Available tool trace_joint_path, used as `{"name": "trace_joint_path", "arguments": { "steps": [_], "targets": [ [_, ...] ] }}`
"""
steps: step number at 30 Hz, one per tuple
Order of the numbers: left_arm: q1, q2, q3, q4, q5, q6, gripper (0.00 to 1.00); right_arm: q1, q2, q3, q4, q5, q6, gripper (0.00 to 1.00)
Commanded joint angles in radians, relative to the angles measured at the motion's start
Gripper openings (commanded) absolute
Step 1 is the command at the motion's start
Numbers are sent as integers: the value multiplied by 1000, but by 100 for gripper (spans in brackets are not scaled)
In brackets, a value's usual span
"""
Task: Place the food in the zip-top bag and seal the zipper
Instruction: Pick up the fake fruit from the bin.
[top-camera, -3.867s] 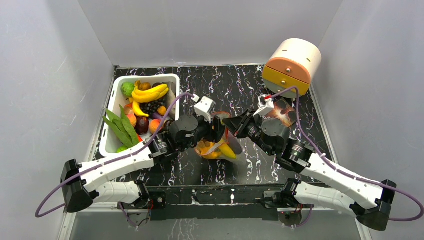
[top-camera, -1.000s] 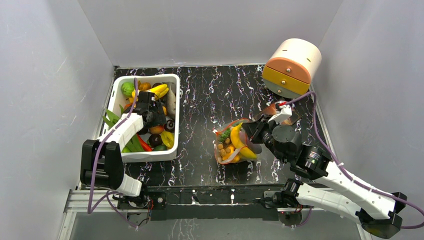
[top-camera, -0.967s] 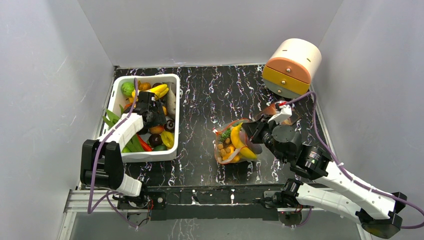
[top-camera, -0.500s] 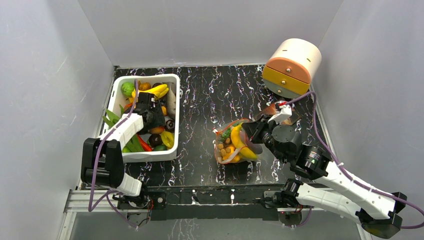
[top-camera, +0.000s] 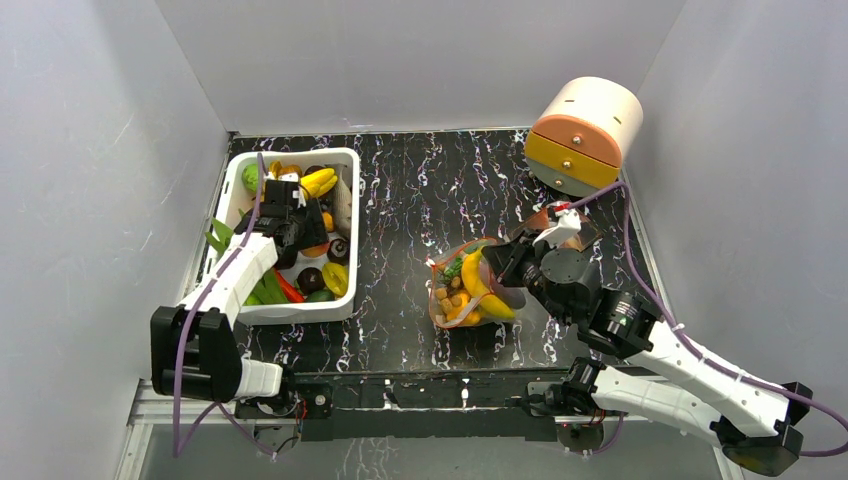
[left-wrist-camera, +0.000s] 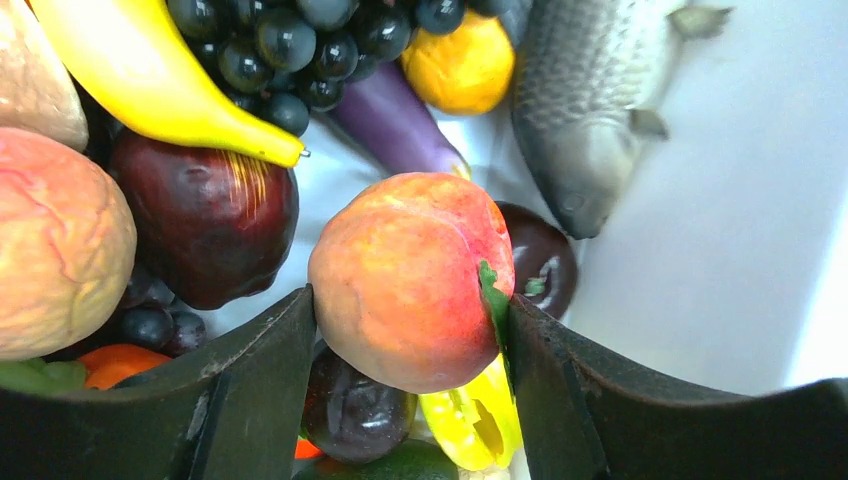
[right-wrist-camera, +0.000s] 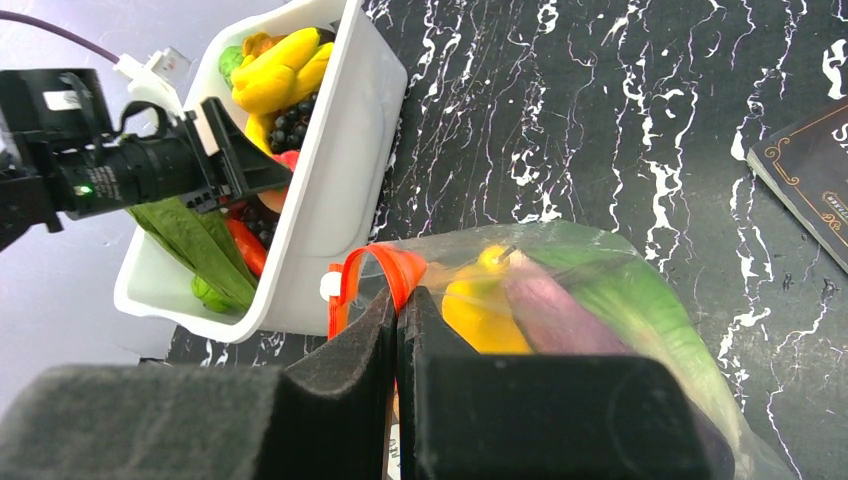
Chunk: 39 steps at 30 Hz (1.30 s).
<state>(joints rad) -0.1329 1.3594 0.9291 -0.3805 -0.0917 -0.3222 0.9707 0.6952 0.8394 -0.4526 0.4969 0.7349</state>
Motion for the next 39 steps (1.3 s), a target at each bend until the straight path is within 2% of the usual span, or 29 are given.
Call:
{"name": "trace_joint_path", "arguments": {
  "steps": [1,9,17,25,30,34,39],
  "targets": [
    [-4,-66,68,-44,21,22,32,3,1,36,102,2,0,0],
    [-4,-156,104,-86,105,35,30,2,19,23,108,-26,15,0],
    [-5,-238,147,-112,310,25,27,3,60,40,143,-36,34,0],
    [-11,-291,147,-85,576,-27,27,3,149,70,205,-49,45,0],
    [-29,-361,92,12,707,-103,27,3,189,73,225,-48,70,0],
    [-39,-429,-12,186,849,-193,27,3,194,73,251,-53,87,0],
    [-87,-481,-83,325,917,-301,27,3,200,80,277,-43,98,0]
  ]
}}
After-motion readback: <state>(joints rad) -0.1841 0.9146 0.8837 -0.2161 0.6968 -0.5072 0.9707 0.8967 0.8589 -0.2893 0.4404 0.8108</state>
